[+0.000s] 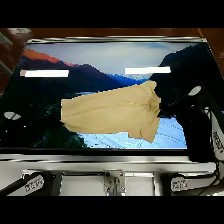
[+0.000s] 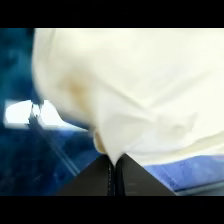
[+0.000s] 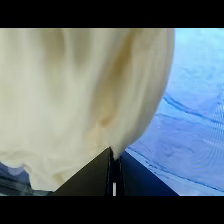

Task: Fold the shirts.

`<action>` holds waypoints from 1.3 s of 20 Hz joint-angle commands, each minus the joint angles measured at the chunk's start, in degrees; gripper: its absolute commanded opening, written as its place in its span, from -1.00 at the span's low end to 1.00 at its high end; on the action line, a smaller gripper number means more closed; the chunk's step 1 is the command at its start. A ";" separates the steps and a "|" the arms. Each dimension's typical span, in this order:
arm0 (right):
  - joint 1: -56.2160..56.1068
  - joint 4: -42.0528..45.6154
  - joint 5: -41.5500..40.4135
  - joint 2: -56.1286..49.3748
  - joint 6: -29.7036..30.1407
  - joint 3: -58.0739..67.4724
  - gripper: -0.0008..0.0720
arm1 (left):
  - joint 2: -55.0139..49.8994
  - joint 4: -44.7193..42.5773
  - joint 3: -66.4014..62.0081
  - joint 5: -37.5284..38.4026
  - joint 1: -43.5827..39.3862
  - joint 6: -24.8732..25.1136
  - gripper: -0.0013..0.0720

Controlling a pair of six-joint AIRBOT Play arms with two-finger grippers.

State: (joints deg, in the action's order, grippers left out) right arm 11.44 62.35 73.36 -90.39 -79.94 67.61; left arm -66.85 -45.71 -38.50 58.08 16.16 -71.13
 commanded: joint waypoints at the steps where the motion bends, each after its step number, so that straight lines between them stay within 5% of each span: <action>1: -0.42 -0.35 0.55 10.73 5.20 8.74 -0.80 | 8.85 -2.05 -13.44 2.01 0.00 0.00 -0.88; 7: -0.44 3.48 -18.32 38.05 4.00 31.43 -0.80 | 24.48 -3.67 -54.53 -4.33 0.00 -0.07 -0.87; 10: -0.44 7.72 -16.79 46.93 0.63 35.80 -0.80 | 27.19 -3.82 -65.51 -3.58 0.00 -4.81 -0.87; 13: -0.44 12.98 -11.54 53.07 0.35 36.00 -0.80 | 30.91 -5.77 -67.17 -0.13 0.00 -6.01 -0.88; 18: -0.44 19.80 -2.45 57.90 0.00 36.00 -0.80 | 34.62 -19.58 -67.17 16.92 0.00 -9.77 -0.87; 26: -0.44 21.27 15.58 47.82 -0.26 35.98 -0.80 | 33.16 -27.15 -54.69 26.88 0.00 -8.87 -0.87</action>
State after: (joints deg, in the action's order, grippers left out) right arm 11.05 82.41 79.29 -38.04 -81.08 103.55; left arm -33.08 -68.51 -98.63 81.58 16.14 -80.42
